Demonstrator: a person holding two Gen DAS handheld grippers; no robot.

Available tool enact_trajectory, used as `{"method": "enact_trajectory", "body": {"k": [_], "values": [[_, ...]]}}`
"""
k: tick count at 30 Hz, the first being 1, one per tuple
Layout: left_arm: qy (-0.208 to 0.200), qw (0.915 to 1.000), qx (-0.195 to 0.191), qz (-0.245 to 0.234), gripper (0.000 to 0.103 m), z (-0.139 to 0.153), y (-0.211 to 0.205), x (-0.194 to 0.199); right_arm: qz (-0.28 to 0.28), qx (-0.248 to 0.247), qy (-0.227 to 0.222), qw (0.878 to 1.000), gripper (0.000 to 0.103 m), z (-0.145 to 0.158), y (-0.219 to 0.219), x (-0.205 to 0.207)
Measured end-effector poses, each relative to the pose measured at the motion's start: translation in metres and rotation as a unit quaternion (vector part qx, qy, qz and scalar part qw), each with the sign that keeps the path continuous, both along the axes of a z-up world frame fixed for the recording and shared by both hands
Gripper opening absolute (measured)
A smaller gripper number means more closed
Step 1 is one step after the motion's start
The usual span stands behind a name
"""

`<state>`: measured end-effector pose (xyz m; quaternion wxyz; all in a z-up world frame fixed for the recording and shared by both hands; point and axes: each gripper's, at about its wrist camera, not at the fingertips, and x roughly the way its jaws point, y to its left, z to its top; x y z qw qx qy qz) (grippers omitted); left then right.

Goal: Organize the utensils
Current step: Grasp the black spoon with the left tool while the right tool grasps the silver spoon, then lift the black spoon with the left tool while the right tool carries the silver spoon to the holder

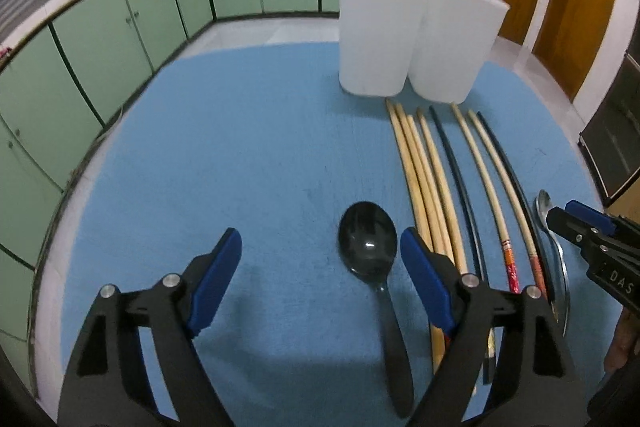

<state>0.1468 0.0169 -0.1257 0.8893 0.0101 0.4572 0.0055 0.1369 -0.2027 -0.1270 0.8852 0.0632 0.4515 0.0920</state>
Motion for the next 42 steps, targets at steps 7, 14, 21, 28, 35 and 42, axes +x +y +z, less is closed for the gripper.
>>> {"method": "enact_trajectory", "body": {"k": [7, 14, 21, 28, 35, 42], "values": [[0.017, 0.9998, -0.005, 0.000, 0.078, -0.012, -0.006, 0.008, 0.000, 0.004, 0.014, 1.000, 0.032, -0.005, -0.001, 0.013], [0.026, 0.9994, -0.023, 0.002, 0.069, -0.022, -0.006, 0.011, 0.008, -0.016, 0.010, 1.000, 0.029, -0.005, 0.007, 0.013], [0.017, 0.9991, -0.038, -0.003, 0.041, -0.022, -0.006, 0.011, 0.010, -0.026, 0.008, 1.000, 0.028, -0.002, 0.009, 0.007], [0.015, 0.9992, -0.036, -0.007, 0.042, -0.021, -0.007, 0.011, 0.011, -0.037, 0.010, 0.999, 0.029, -0.003, 0.017, 0.015], [-0.002, 0.9984, -0.052, -0.021, 0.034, -0.015, -0.010, 0.007, 0.002, -0.023, -0.007, 1.000, 0.027, 0.003, 0.013, 0.011], [-0.103, 0.9905, -0.083, -0.039, 0.034, 0.013, -0.006, -0.018, 0.007, 0.033, -0.094, 0.995, 0.027, 0.041, -0.007, -0.005]]}}
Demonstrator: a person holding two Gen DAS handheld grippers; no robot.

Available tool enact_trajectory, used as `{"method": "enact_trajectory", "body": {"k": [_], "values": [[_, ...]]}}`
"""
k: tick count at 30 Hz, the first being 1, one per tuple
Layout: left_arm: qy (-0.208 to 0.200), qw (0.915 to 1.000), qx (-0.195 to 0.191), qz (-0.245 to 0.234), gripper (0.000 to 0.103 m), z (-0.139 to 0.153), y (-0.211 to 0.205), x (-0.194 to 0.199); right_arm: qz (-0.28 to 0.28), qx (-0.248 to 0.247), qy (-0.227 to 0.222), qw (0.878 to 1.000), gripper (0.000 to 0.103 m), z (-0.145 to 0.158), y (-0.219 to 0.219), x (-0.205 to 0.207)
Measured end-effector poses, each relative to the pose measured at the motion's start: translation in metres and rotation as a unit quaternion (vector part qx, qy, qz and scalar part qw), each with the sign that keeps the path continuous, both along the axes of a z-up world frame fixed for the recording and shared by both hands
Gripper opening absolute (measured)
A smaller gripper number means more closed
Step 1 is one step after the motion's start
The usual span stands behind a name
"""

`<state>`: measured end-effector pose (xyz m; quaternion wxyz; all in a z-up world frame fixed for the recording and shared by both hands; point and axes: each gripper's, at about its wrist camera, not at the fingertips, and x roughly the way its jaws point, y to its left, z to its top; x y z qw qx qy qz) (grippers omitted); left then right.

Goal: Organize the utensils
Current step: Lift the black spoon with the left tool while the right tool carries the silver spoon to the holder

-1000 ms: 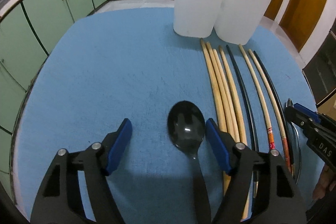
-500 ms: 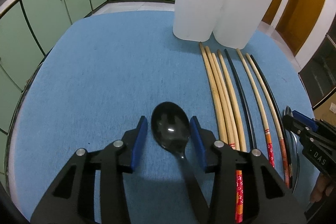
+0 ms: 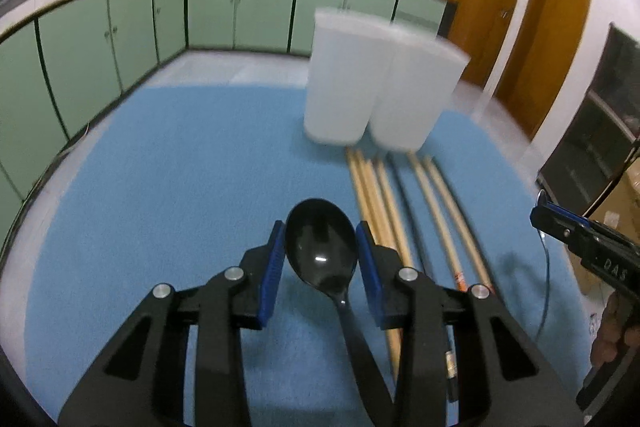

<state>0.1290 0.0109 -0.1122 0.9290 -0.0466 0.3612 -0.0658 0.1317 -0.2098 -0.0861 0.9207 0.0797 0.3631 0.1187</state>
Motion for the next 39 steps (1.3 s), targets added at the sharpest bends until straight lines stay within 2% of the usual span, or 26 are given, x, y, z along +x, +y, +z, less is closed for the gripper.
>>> {"method": "enact_trajectory", "body": {"k": [5, 16, 29, 33, 35, 39], "values": [[-0.051, 0.9987, -0.008, -0.005, 0.034, 0.015, -0.002, -0.006, 0.014, 0.020, -0.039, 0.999, 0.027, 0.021, -0.006, -0.002], [-0.144, 0.9894, -0.013, -0.014, 0.034, 0.076, -0.007, 0.019, 0.022, 0.054, -0.103, 0.993, 0.027, 0.065, -0.020, 0.019], [-0.244, 0.9697, -0.015, -0.012, 0.034, 0.147, -0.032, 0.097, 0.060, 0.068, -0.188, 0.978, 0.027, 0.147, -0.011, 0.065], [-0.257, 0.9663, -0.005, -0.006, 0.034, 0.153, -0.041, 0.127, 0.061, 0.066, -0.206, 0.974, 0.027, 0.169, -0.006, 0.093], [-0.260, 0.9657, 0.008, -0.002, 0.034, 0.150, -0.047, 0.142, 0.060, 0.063, -0.206, 0.975, 0.027, 0.170, -0.001, 0.107], [-0.243, 0.9700, 0.014, 0.009, 0.034, 0.135, -0.048, 0.169, 0.054, 0.056, -0.195, 0.978, 0.027, 0.161, 0.009, 0.136]]}}
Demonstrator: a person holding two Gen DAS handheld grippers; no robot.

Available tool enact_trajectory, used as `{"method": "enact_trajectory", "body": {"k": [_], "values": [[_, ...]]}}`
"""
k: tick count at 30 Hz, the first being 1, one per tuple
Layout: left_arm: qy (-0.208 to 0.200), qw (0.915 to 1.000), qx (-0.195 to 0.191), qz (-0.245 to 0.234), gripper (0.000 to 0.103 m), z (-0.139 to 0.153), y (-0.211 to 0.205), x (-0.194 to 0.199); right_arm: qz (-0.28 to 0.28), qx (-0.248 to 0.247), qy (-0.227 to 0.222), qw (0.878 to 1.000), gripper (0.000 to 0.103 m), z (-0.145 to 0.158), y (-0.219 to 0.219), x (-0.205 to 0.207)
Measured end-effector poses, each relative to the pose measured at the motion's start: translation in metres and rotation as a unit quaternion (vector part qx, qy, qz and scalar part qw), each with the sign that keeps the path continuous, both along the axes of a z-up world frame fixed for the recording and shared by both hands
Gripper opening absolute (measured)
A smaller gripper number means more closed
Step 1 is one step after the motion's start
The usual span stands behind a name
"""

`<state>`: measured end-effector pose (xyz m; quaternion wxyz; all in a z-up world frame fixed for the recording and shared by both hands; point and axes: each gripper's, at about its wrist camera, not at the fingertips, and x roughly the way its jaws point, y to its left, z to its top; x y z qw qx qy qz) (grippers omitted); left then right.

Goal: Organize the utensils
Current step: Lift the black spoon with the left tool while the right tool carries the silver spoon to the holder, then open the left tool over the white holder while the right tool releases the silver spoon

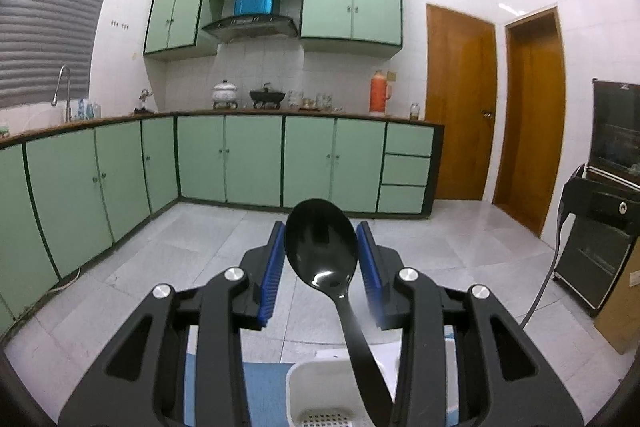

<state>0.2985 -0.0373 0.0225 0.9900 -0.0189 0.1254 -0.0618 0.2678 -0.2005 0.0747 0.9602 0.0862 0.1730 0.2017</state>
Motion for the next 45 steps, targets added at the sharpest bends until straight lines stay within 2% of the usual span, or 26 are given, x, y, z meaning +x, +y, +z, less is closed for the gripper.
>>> {"method": "enact_trajectory", "body": {"k": [4, 8, 13, 18, 23, 25, 30, 39, 45], "values": [[0.029, 0.9995, 0.006, 0.011, 0.034, -0.023, 0.003, 0.019, -0.004, 0.000, 0.028, 1.000, 0.027, -0.027, 0.008, 0.023], [0.040, 0.9991, 0.013, 0.007, 0.035, -0.037, 0.007, 0.019, 0.006, -0.003, 0.051, 0.999, 0.027, -0.049, 0.015, 0.033], [0.047, 0.9988, 0.016, -0.001, 0.037, -0.042, 0.013, 0.012, 0.024, -0.010, 0.073, 0.997, 0.028, -0.071, 0.021, 0.033], [0.045, 0.9989, 0.010, 0.002, 0.045, -0.040, 0.021, 0.000, 0.023, -0.006, 0.078, 0.997, 0.030, -0.077, 0.018, 0.022], [0.042, 0.9991, 0.005, 0.006, 0.054, -0.033, 0.029, -0.028, 0.008, 0.003, 0.070, 0.998, 0.042, -0.074, 0.012, -0.002], [0.047, 0.9989, 0.002, 0.005, 0.058, -0.032, 0.031, -0.040, -0.001, 0.006, 0.068, 0.998, 0.049, -0.075, 0.007, -0.014], [0.082, 0.9965, -0.012, 0.009, 0.075, -0.046, 0.038, -0.085, -0.023, 0.009, 0.077, 0.997, 0.067, -0.091, -0.004, -0.057], [0.168, 0.9857, -0.012, 0.003, 0.090, -0.092, 0.045, -0.154, -0.065, 0.000, 0.127, 0.990, 0.097, -0.136, -0.015, -0.129], [0.215, 0.9766, 0.005, -0.007, 0.091, -0.113, 0.044, -0.182, -0.068, -0.020, 0.161, 0.984, 0.097, -0.159, -0.011, -0.160]]}}
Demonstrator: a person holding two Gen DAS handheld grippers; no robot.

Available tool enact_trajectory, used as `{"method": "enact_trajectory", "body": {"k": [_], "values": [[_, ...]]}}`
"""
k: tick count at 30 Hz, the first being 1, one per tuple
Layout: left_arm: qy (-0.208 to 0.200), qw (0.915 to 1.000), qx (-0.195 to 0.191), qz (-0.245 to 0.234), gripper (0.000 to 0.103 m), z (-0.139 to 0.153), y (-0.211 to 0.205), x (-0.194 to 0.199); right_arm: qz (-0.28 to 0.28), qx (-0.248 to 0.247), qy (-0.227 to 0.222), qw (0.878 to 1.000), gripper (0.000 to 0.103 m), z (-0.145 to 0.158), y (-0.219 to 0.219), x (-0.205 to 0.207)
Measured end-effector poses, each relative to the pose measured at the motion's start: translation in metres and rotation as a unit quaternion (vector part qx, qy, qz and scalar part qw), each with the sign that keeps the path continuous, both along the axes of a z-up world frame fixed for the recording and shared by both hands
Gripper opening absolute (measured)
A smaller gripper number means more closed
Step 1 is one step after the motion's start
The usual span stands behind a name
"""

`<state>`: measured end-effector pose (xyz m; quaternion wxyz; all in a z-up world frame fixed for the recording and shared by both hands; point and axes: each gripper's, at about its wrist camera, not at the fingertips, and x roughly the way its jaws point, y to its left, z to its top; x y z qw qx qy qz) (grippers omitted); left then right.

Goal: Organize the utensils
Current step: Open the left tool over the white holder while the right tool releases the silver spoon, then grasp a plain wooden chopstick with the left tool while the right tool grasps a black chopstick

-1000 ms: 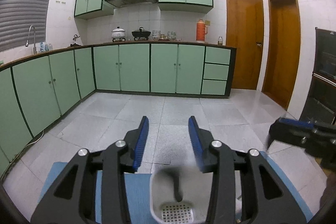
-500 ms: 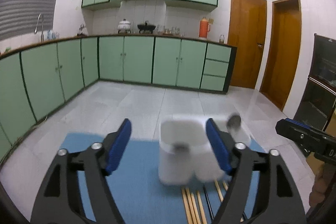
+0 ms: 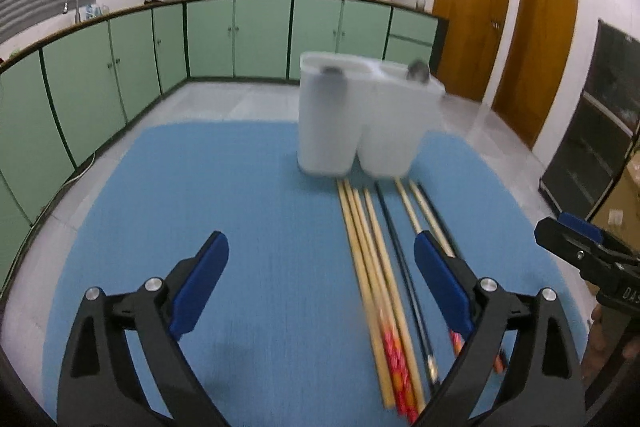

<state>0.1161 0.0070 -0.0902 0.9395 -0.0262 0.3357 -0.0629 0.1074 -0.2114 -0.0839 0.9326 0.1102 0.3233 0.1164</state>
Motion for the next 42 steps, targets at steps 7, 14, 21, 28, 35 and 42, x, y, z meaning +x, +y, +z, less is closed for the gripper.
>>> {"method": "enact_trajectory", "body": {"k": [7, 14, 21, 28, 35, 42], "values": [[0.036, 0.9993, 0.011, -0.005, 0.091, -0.024, 0.000, -0.028, 0.007, -0.004, 0.029, 1.000, 0.095, -0.017, 0.005, -0.028], [0.083, 0.9953, 0.044, -0.019, 0.089, -0.054, -0.011, -0.043, -0.004, 0.003, 0.040, 0.999, 0.091, -0.024, -0.006, -0.046], [0.104, 0.9934, 0.046, -0.019, 0.078, -0.060, -0.013, -0.044, -0.001, 0.006, 0.034, 0.999, 0.091, -0.023, -0.003, -0.051], [0.110, 0.9928, 0.044, -0.017, 0.073, -0.060, -0.020, -0.041, 0.000, 0.007, 0.035, 0.999, 0.091, -0.025, -0.001, -0.054], [0.103, 0.9936, 0.025, -0.039, 0.041, -0.058, -0.024, -0.047, 0.014, 0.001, 0.044, 0.999, 0.079, -0.031, 0.008, -0.057], [0.103, 0.9941, 0.004, -0.034, 0.033, -0.058, -0.018, -0.051, 0.036, -0.030, 0.064, 0.997, 0.053, -0.044, 0.017, -0.064]]}}
